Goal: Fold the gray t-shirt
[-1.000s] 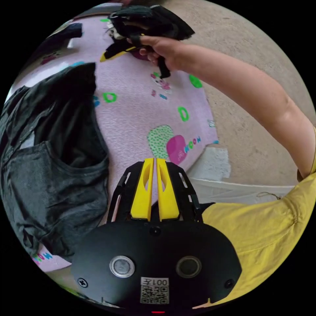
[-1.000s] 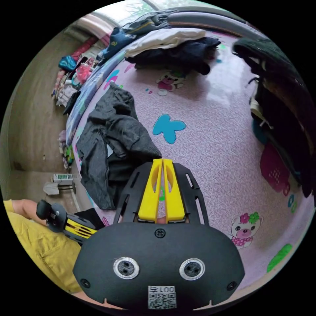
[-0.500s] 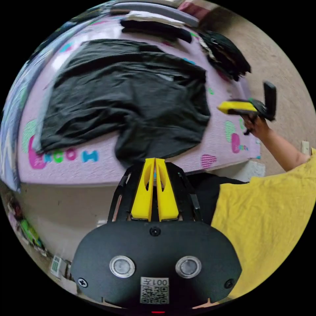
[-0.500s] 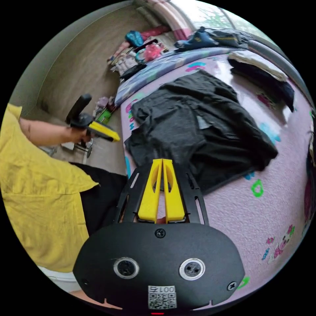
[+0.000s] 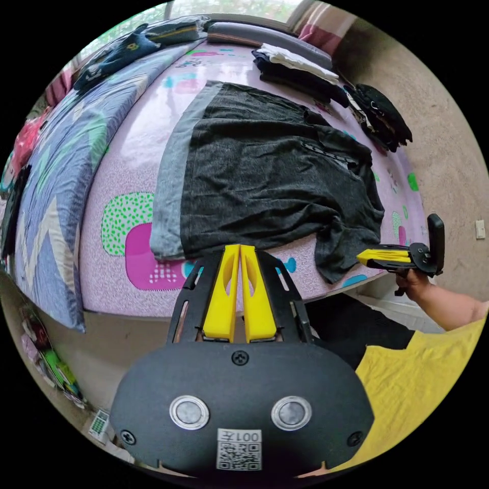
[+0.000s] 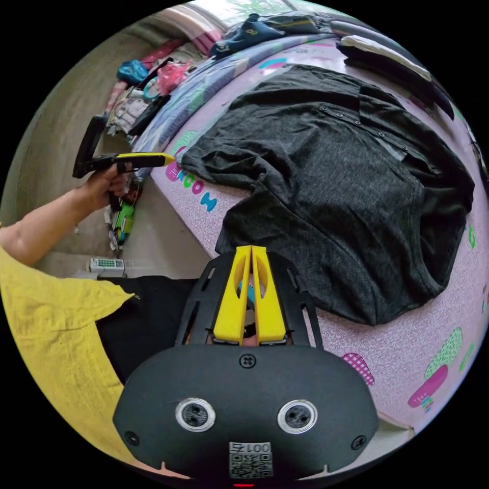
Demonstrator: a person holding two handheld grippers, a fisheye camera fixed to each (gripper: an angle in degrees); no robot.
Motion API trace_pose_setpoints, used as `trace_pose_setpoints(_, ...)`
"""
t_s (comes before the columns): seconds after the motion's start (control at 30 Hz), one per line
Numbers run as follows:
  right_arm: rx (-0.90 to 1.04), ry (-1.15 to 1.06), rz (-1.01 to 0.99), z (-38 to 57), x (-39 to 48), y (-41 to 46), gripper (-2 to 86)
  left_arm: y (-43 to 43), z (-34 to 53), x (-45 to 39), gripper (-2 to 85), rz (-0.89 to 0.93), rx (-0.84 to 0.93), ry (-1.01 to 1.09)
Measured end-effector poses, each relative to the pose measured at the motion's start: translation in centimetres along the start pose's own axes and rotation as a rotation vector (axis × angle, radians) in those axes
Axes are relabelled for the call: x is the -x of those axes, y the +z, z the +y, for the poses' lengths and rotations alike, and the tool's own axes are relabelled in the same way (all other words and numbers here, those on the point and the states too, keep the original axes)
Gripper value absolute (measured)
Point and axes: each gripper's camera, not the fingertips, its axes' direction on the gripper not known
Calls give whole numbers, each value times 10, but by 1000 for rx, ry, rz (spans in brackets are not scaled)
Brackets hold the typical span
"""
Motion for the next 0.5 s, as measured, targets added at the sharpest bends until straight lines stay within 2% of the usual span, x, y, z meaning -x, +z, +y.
trace_pose_setpoints(0.13, 73, 58, 76, -19, -3, 11, 4, 5, -18, 6, -13, 2, -9, 55)
trace_pose_setpoints(0.27, 149, 93, 121, -26, -11, 22, 3, 24, -32, 9, -13, -25, 76, 82)
trace_pose_setpoints(0.4, 172, 89, 143, -22, -15, 17, 3, 40, -39, 12, -13, -38, 150, 124)
trace_pose_setpoints(0.5, 216, 34, 183, -13, -14, 12, 2, 37, -45, 14, -13, -23, 136, 154)
